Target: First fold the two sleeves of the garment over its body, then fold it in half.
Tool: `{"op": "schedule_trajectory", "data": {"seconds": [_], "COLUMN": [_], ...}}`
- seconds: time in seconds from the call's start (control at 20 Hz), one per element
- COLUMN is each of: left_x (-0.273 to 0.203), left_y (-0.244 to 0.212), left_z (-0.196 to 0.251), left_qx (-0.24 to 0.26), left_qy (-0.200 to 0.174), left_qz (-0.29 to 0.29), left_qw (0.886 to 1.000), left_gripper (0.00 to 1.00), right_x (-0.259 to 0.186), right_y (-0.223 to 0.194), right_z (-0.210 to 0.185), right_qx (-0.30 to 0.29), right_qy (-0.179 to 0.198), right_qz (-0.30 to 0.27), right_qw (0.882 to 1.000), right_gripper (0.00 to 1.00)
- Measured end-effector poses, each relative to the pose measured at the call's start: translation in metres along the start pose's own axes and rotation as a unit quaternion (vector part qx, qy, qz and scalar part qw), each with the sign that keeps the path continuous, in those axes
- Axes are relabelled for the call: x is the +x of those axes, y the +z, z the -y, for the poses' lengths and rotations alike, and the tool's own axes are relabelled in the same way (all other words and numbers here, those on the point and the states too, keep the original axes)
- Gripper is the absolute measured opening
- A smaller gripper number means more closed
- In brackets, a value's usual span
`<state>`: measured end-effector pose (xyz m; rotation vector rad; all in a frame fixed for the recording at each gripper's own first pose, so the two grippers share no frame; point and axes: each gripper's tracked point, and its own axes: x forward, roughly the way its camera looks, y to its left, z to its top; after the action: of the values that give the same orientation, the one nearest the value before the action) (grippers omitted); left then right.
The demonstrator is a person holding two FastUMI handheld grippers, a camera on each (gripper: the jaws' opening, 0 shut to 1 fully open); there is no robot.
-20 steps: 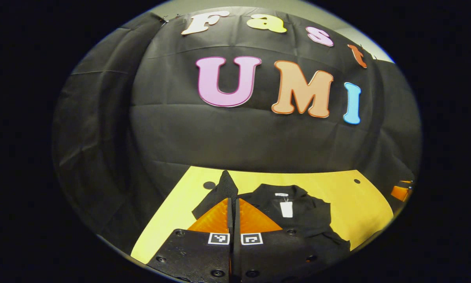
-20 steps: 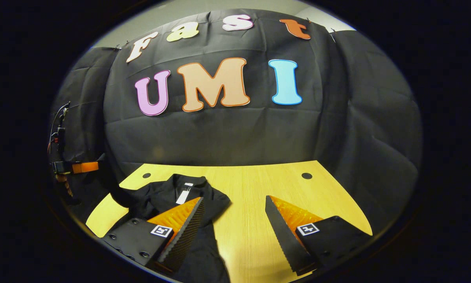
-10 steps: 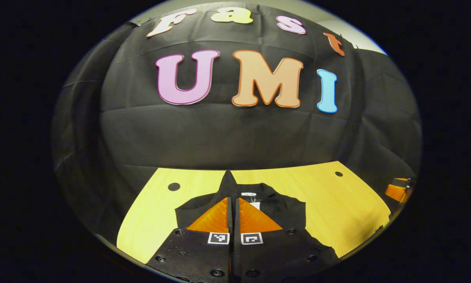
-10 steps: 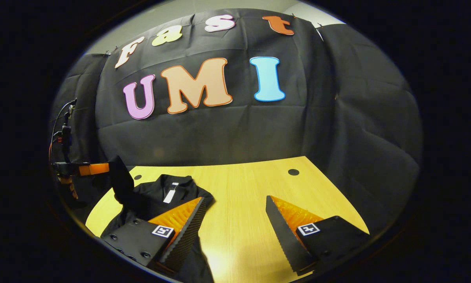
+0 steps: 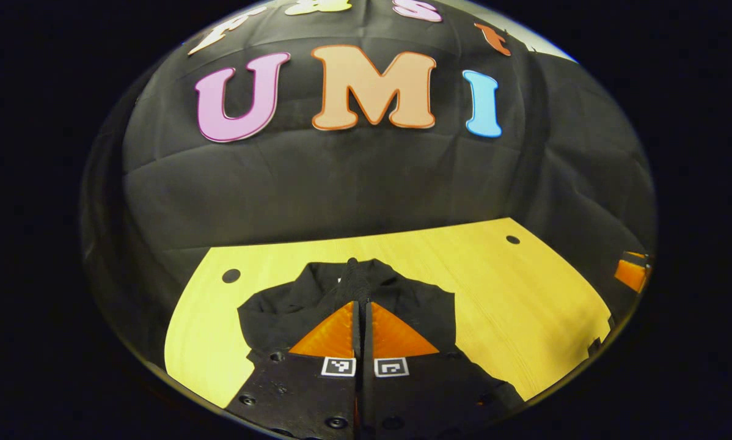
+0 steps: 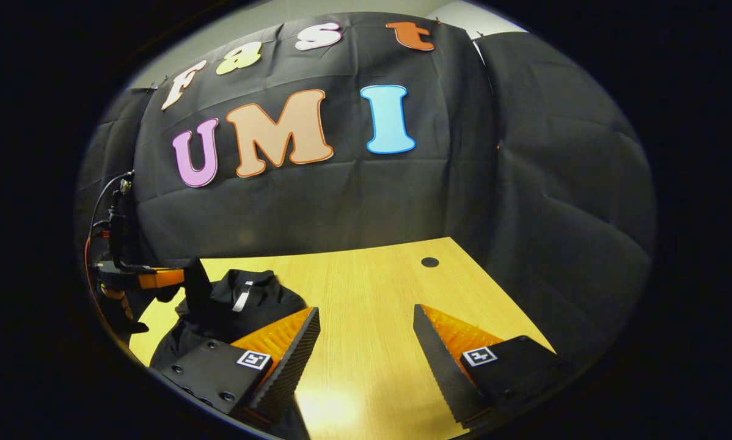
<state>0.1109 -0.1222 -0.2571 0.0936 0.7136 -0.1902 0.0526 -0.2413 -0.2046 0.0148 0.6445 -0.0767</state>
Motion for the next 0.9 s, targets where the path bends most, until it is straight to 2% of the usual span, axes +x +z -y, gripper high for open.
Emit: {"op": "schedule_trajectory", "data": {"seconds": [0.2,0.25,0.35,0.4,0.45,0.6,0.9], "left_x": [0.016,0.02,0.012,0.008,0.001,-0.024,-0.089], "left_y": [-0.01,-0.01,0.011,0.025,0.032,0.041,0.017], "left_z": [0.009,0.024,0.034,0.033,0.031,0.022,-0.025], "left_qx": [0.031,0.026,0.026,0.033,0.041,0.047,0.016], "left_qy": [0.006,-0.016,-0.025,-0.018,-0.01,0.011,0.056], "left_qz": [-0.013,-0.011,0.034,0.054,0.066,0.085,0.098], "left_qw": [0.999,0.999,0.999,0.998,0.997,0.995,0.994], "left_gripper": [0.0,0.06,1.0,0.9,0.96,0.95,0.94], "right_x": [-0.002,-0.003,-0.002,-0.001,-0.001,-0.002,-0.021], "right_y": [-0.01,-0.011,-0.013,-0.014,-0.014,-0.015,-0.024], "right_z": [0.009,0.01,0.01,0.009,0.007,-0.003,-0.047], "right_qx": [0.001,0.0,-0.005,-0.006,-0.008,-0.013,-0.025], "right_qy": [-0.004,-0.003,0.002,0.007,0.013,0.035,0.075], "right_qz": [-0.007,-0.008,-0.009,-0.009,-0.009,-0.006,0.005], "right_qw": [1.0,1.0,1.0,1.0,1.0,0.999,0.997], "right_gripper": [0.98,0.98,0.98,0.98,0.98,0.98,0.98]}}
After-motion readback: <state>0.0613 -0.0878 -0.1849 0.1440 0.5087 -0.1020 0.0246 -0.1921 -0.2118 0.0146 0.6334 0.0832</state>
